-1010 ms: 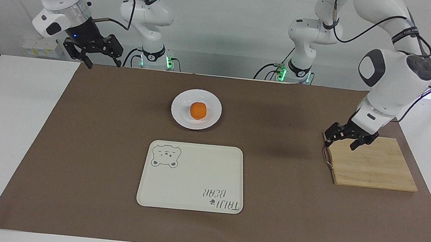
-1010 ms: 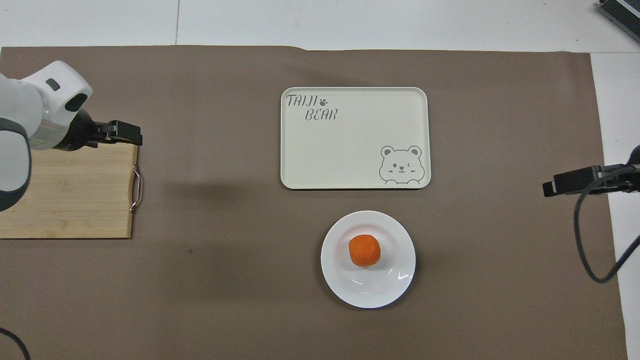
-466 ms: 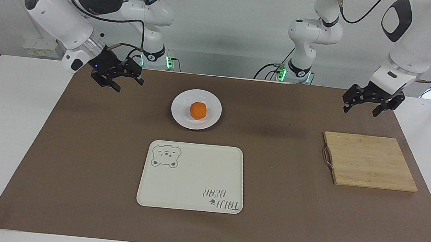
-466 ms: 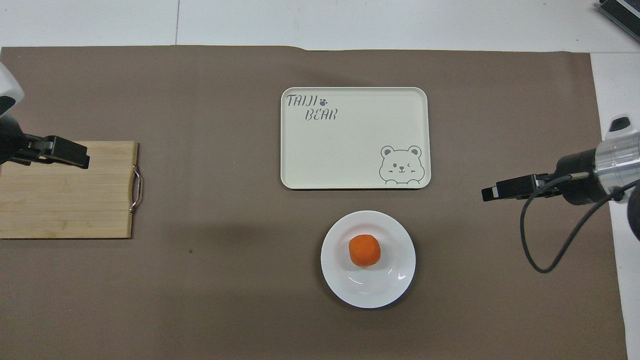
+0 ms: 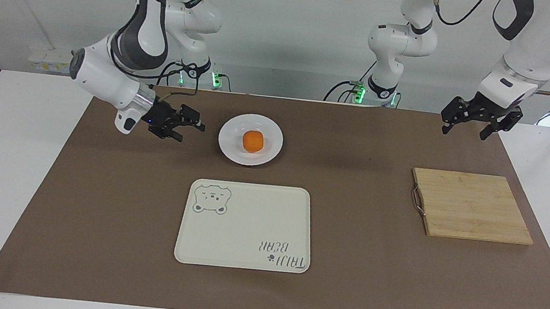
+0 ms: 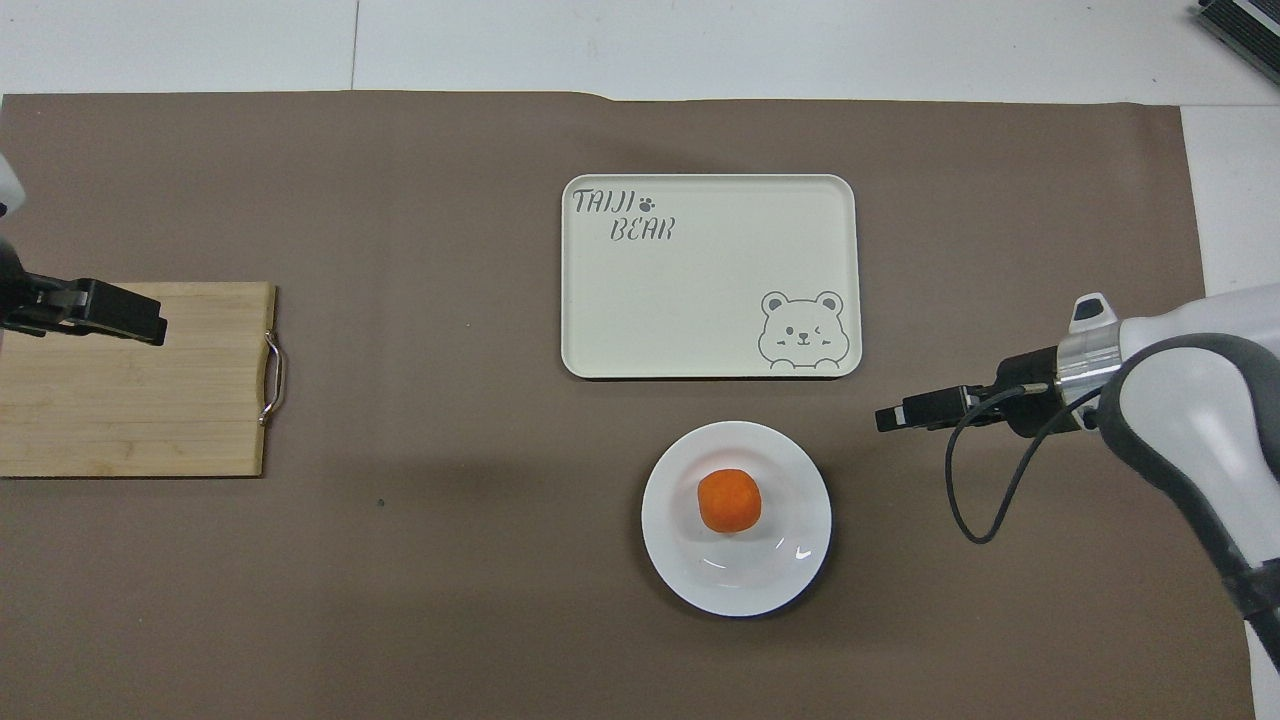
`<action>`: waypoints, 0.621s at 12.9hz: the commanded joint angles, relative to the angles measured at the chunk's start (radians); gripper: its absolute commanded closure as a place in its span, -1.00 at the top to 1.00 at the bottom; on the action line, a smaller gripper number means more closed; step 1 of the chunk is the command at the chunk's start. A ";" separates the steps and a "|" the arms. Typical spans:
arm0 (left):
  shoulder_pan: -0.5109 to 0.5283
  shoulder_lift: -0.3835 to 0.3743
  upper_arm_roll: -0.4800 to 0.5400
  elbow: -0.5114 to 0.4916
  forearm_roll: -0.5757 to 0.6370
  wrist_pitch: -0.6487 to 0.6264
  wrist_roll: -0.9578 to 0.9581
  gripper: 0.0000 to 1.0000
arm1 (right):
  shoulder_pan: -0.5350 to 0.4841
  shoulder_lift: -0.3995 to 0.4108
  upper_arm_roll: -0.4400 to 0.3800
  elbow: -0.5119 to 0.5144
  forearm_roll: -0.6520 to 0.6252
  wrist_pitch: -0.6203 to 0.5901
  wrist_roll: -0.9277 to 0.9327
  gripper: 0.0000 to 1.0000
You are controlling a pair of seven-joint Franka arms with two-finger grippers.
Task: Place orange and plate with both arms
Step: 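Move the right gripper to the plate rim and grip it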
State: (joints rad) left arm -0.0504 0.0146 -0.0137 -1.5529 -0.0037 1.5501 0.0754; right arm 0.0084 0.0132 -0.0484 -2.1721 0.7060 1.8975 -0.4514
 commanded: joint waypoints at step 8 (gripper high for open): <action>0.009 -0.012 -0.005 -0.013 0.017 -0.005 0.010 1.00 | 0.042 0.051 0.001 -0.281 0.397 0.175 -0.429 1.00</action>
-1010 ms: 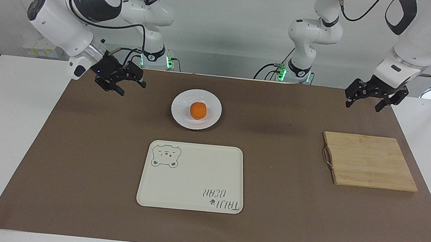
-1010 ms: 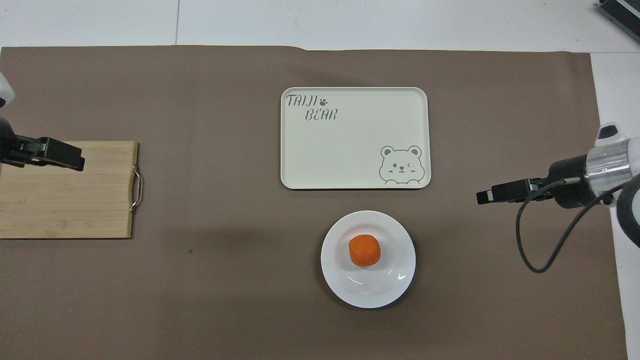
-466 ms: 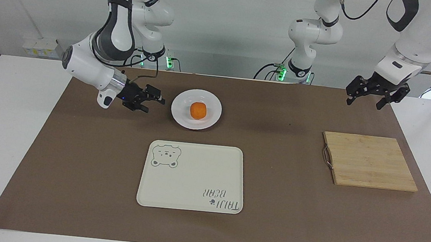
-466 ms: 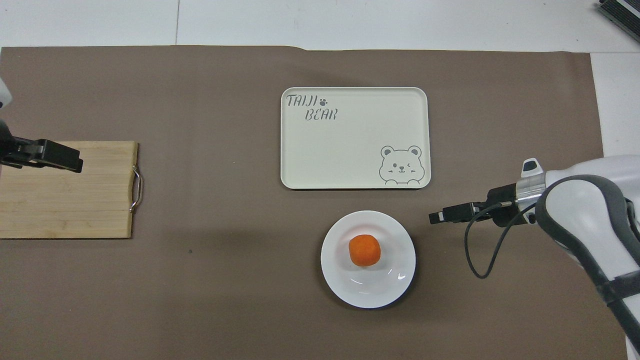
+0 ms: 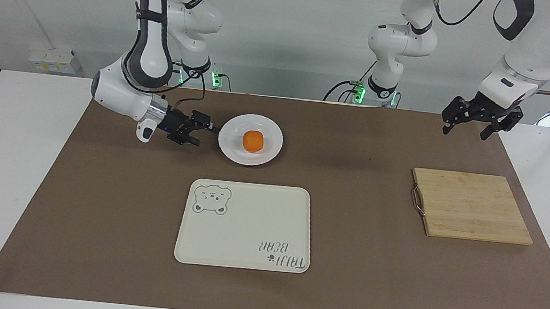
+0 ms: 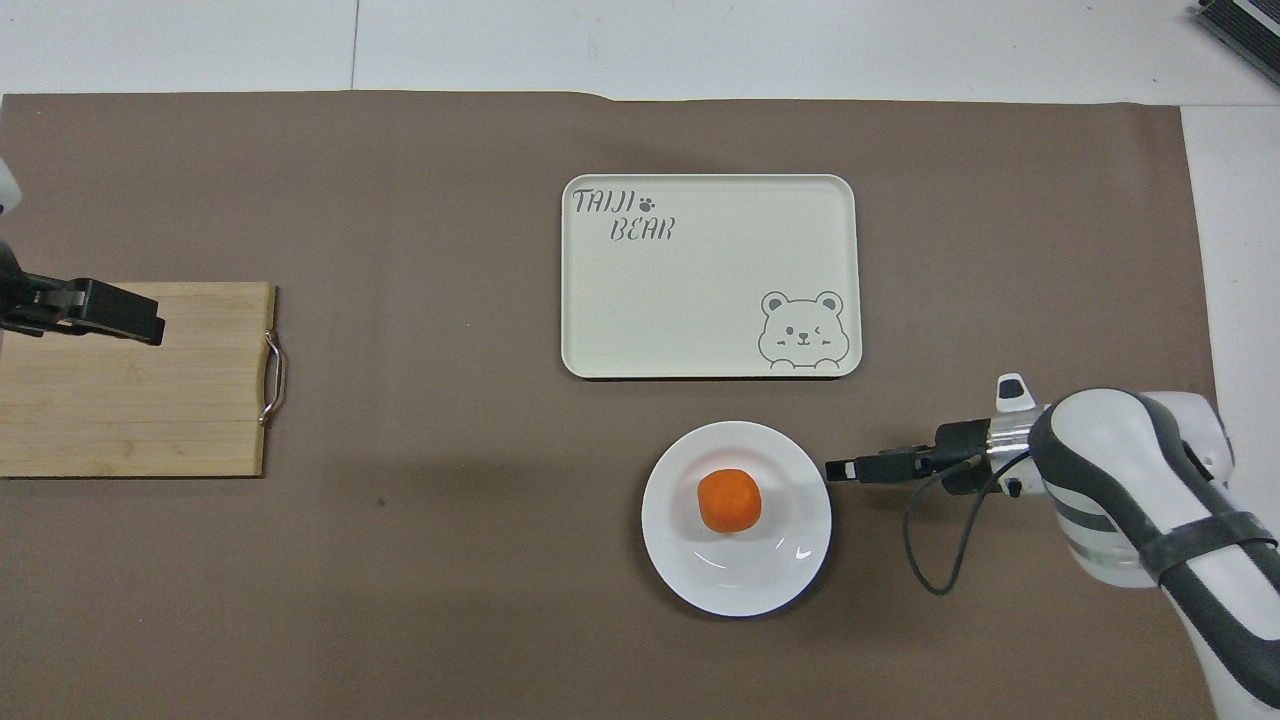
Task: Place orange and plate with both arms
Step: 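Move the right gripper to the plate rim and grip it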
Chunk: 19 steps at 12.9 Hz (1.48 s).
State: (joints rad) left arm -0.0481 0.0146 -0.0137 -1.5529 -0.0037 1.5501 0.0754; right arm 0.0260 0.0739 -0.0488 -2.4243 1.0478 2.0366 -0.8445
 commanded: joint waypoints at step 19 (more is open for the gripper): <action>0.007 -0.012 -0.005 -0.013 0.017 -0.005 0.010 1.00 | 0.086 -0.042 0.003 -0.111 0.173 0.091 -0.027 -0.41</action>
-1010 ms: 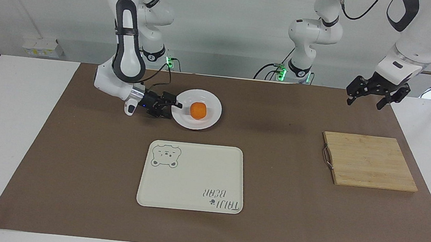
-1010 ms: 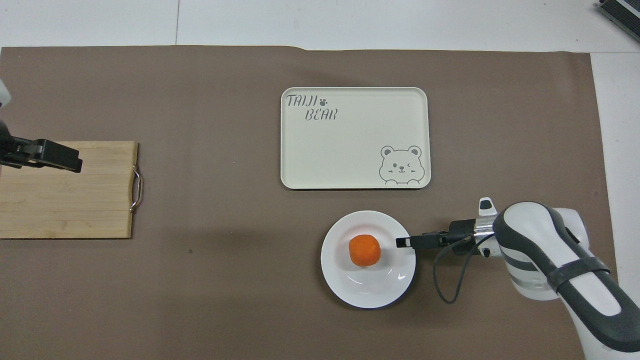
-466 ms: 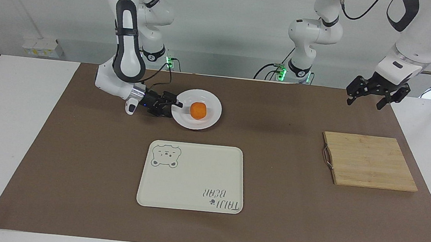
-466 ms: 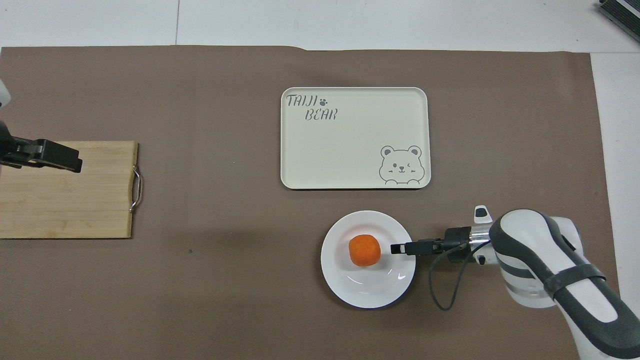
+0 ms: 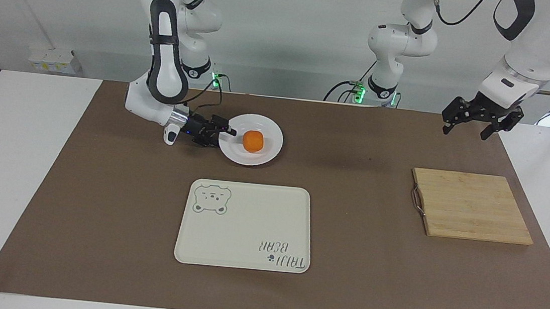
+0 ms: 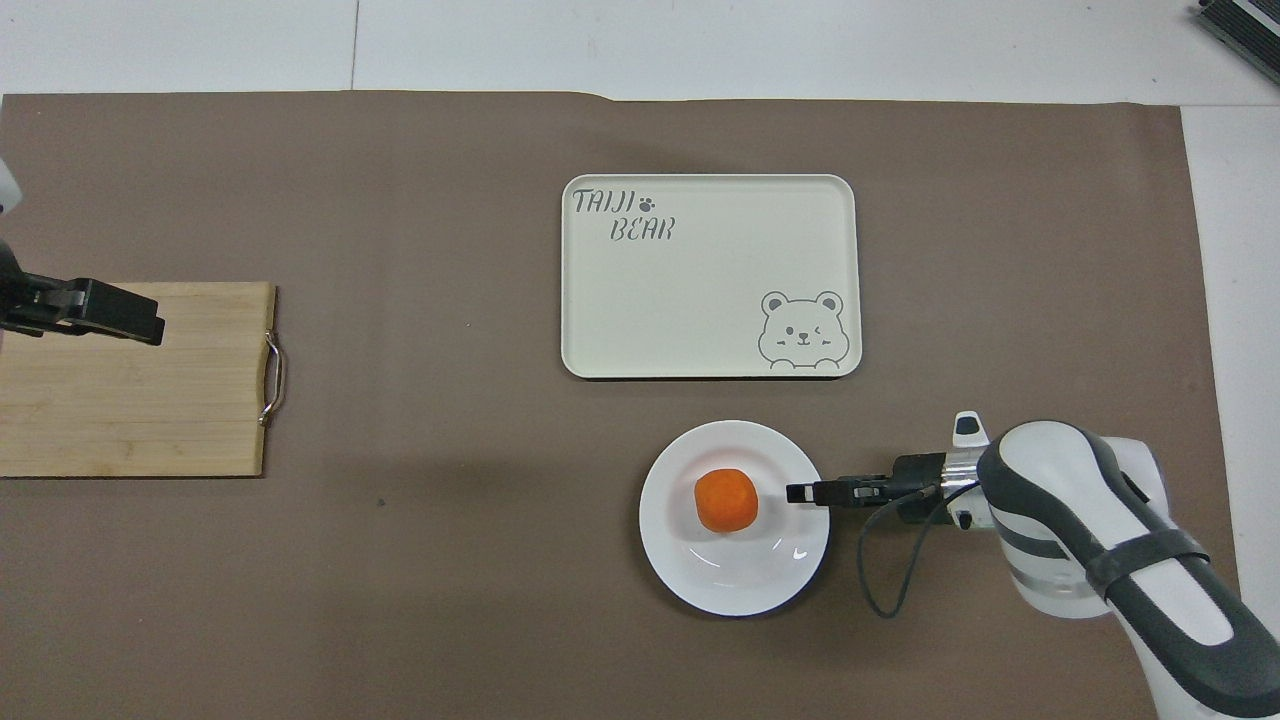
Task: Place orange and plate with both arms
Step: 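Move the right gripper to the plate rim and grip it, then slide the plate with the right gripper onto the bear tray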
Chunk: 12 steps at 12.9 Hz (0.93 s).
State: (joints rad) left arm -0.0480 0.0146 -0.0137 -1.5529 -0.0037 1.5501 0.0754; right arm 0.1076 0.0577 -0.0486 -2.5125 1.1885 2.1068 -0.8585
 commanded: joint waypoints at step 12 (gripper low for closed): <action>0.007 -0.012 -0.005 -0.013 0.017 -0.005 0.010 1.00 | 0.001 -0.004 0.004 0.021 0.201 0.016 -0.171 -1.00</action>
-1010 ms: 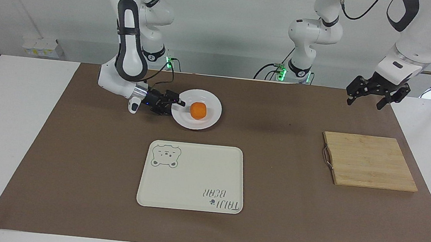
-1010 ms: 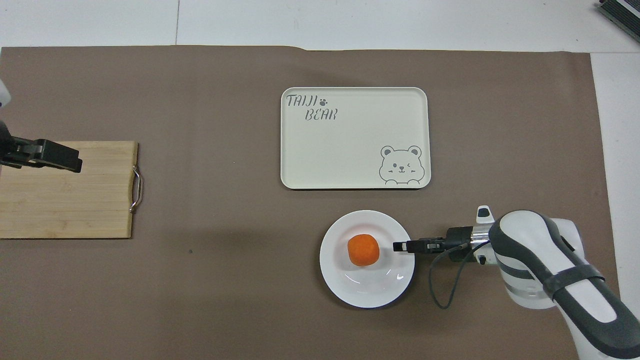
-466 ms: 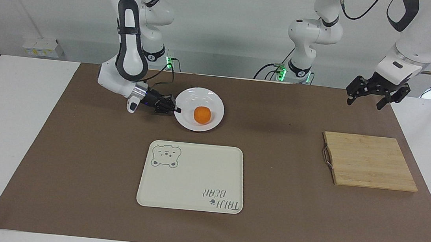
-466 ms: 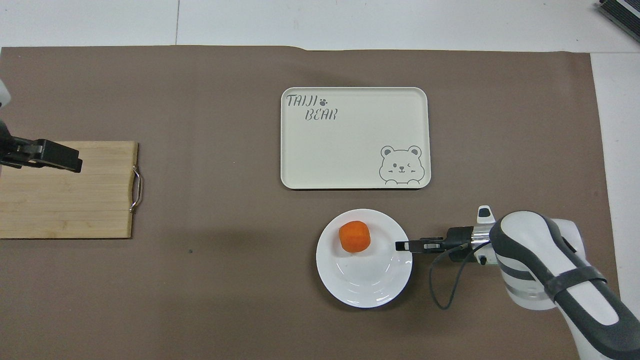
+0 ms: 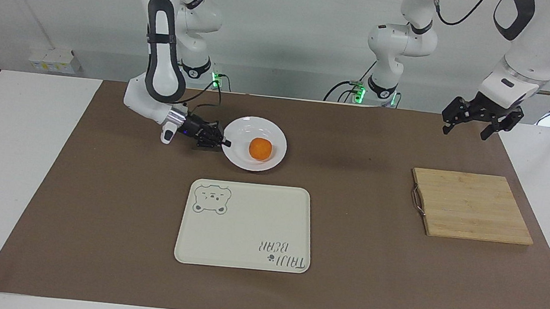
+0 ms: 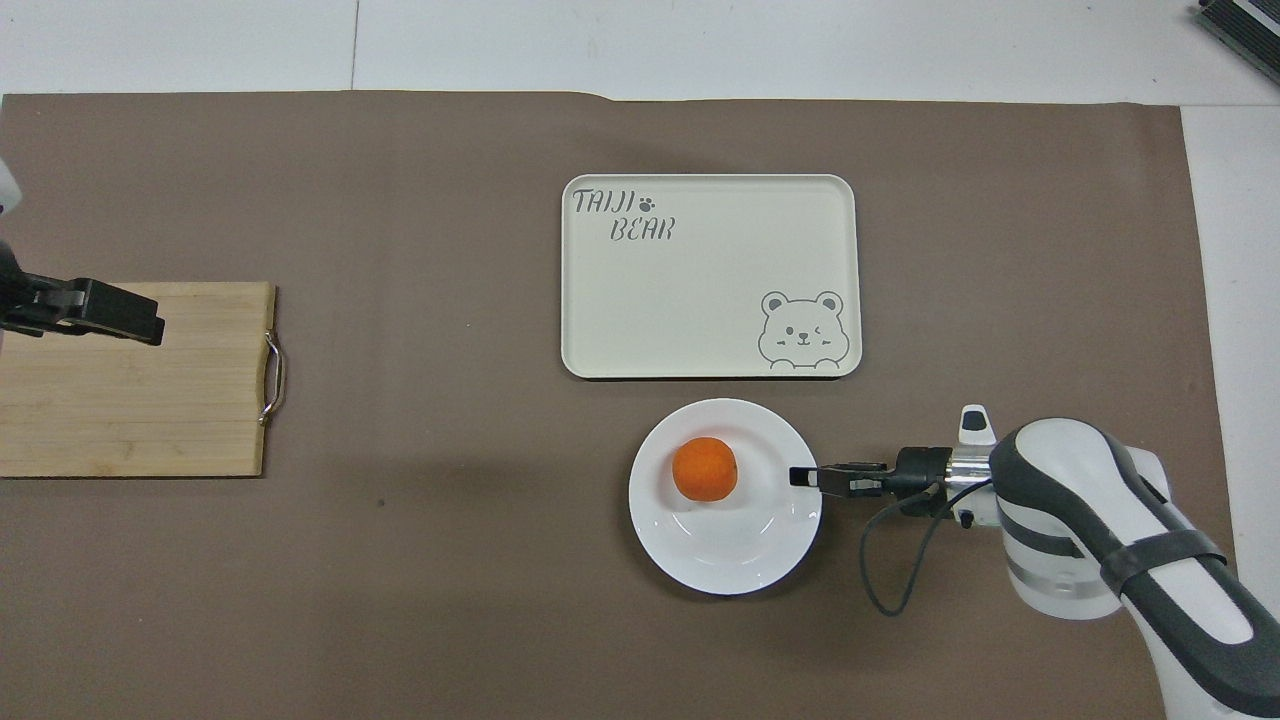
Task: Place orange and plate with both arms
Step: 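Slide the plate with the right gripper onto the bear tray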
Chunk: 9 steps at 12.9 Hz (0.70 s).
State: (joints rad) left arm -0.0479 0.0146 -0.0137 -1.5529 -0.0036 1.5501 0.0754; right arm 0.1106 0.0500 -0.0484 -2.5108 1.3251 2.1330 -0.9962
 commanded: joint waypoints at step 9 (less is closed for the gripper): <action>0.007 -0.012 -0.005 -0.013 0.017 -0.005 0.010 1.00 | -0.002 0.122 0.009 0.237 0.114 -0.011 0.112 -1.00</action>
State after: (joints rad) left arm -0.0479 0.0146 -0.0137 -1.5529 -0.0036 1.5501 0.0754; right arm 0.1118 0.1232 -0.0458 -2.3518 1.4115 2.1317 -0.9279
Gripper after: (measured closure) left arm 0.000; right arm 0.952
